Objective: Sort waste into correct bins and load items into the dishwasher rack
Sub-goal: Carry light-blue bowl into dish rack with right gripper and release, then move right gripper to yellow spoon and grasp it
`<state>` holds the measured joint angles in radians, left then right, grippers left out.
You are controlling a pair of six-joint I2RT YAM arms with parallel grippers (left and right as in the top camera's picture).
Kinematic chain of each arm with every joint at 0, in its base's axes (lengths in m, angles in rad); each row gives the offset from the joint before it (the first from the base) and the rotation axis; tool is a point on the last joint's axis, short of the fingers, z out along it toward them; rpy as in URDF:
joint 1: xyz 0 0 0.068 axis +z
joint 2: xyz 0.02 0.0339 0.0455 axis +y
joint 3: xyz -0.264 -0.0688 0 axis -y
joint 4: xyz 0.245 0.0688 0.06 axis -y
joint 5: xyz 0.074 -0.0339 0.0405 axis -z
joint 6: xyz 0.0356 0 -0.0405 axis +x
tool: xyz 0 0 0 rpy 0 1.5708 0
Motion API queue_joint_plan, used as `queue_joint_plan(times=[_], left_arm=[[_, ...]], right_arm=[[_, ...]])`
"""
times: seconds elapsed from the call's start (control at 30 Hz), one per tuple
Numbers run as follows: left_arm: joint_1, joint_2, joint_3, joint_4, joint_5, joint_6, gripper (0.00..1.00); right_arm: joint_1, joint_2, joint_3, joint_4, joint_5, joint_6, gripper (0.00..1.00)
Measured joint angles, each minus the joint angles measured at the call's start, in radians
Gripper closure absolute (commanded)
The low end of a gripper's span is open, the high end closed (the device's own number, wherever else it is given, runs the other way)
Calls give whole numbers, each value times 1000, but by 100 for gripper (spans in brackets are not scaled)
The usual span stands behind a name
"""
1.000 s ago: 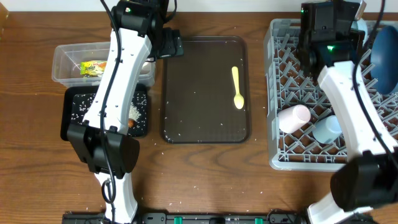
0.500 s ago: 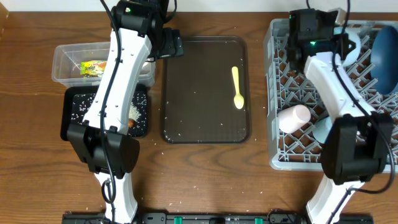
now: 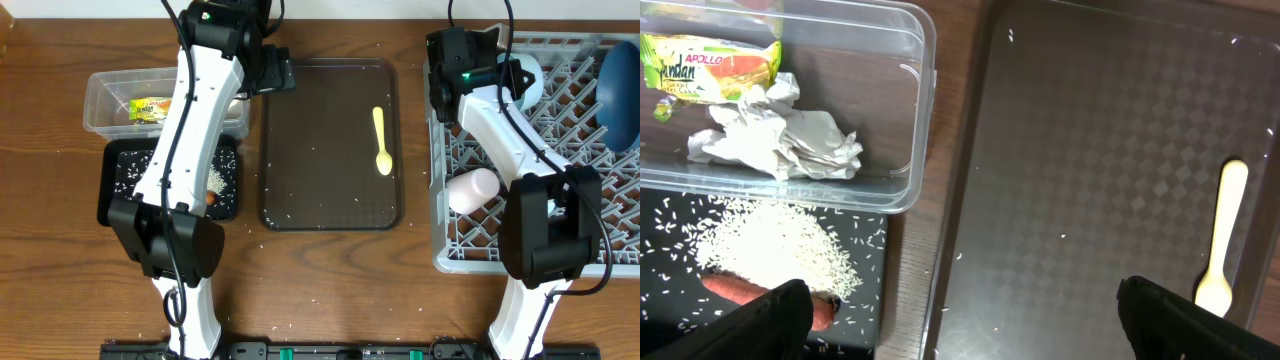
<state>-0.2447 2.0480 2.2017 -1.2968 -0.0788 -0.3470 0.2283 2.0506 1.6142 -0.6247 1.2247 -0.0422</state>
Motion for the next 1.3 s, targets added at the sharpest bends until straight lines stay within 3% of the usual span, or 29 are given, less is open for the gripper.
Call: queue_joint_plan(times=[0.13, 0.3, 0.43, 0.9, 1.03, 1.13, 1.3], left_arm=[[0, 0, 0, 0, 0, 0, 0], [0, 0, 0, 0, 0, 0, 0], [0, 0, 0, 0, 0, 0, 0], [0, 0, 0, 0, 0, 0, 0], [0, 0, 0, 0, 0, 0, 0], [0, 0, 0, 0, 0, 0, 0], [0, 0, 0, 0, 0, 0, 0]], right_arm=[[13, 0, 0, -14, -8, 0, 96], [40, 4, -1, -83, -61, -3, 62], [79, 6, -4, -120, -89, -19, 48], [132, -68, -6, -133, -211, -50, 37], [132, -198, -6, -107, -417, -26, 28], [132, -292, -5, -80, -705, 4, 19], [138, -312, -3, -12, -1122, 68, 27]])
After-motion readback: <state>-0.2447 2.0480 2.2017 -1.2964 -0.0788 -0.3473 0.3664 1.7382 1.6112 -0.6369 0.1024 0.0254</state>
